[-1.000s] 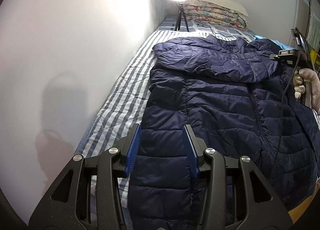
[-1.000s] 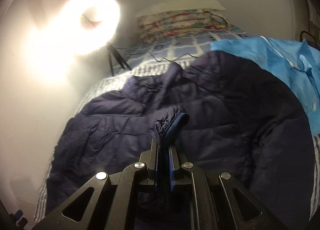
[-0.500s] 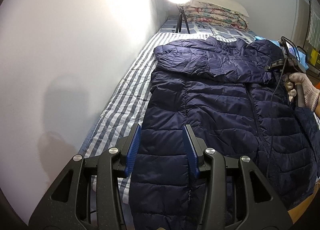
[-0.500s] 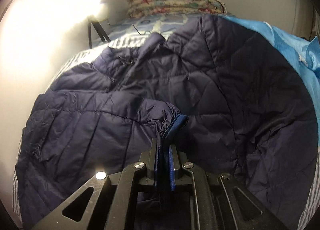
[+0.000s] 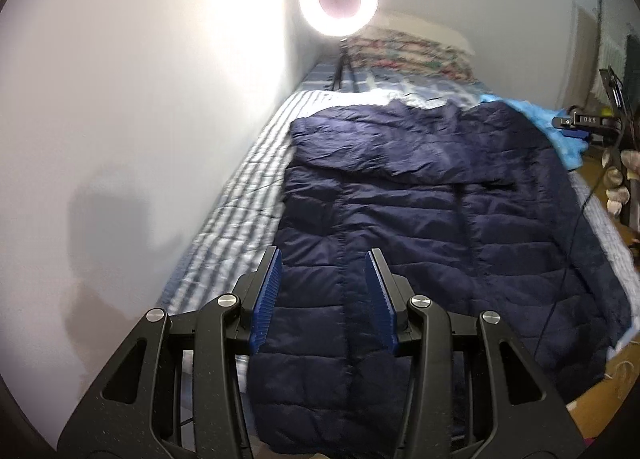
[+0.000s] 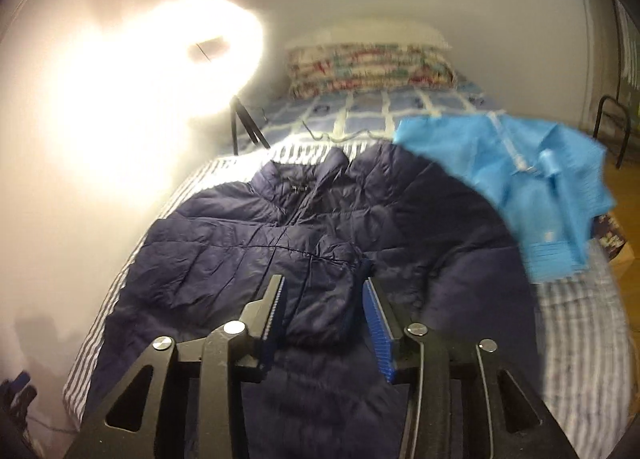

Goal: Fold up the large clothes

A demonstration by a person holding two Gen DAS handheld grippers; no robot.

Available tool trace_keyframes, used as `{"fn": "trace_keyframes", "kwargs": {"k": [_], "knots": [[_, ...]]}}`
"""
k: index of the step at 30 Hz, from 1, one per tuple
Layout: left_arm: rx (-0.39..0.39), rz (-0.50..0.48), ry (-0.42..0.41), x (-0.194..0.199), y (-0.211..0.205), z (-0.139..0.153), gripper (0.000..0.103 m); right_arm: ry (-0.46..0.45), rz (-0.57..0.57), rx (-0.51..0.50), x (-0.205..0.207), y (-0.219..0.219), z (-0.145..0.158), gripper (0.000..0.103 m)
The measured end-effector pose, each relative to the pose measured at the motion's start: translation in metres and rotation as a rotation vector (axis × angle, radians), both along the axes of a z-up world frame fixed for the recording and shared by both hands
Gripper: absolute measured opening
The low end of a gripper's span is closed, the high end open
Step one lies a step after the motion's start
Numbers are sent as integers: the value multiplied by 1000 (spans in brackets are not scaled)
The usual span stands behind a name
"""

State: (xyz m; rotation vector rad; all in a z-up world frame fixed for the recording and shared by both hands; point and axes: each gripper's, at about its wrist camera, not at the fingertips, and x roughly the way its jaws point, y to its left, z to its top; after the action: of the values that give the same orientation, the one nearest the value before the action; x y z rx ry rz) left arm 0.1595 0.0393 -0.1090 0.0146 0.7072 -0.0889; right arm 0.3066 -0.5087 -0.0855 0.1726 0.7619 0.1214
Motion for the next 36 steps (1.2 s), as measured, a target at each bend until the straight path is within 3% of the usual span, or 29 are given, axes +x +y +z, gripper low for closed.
{"fn": "trace_keyframes", "kwargs": {"k": [4,9,13,21,28,36], "knots": [[-70,-51,-12,-15,-8,8,45,-52,-26,-25,-55,-13,24,50],[-62,-119,-25,-31,-30,15,45,-46,-77,-70,-124,-38,32,50],[-57,-191,-23,-44,-53,15,45,34,-155,-64,-181,-74,14,50],[-59,-300,3,-49,-92,14,45,212,-349,-6,-274,-140,-51,50],[-39,-365,9,-45,-112,15,45,304,-460,141,-310,-167,-107,50],[-43,-385,28,-42,-118,8,45,348,-446,172,-310,-158,-123,48]]}}
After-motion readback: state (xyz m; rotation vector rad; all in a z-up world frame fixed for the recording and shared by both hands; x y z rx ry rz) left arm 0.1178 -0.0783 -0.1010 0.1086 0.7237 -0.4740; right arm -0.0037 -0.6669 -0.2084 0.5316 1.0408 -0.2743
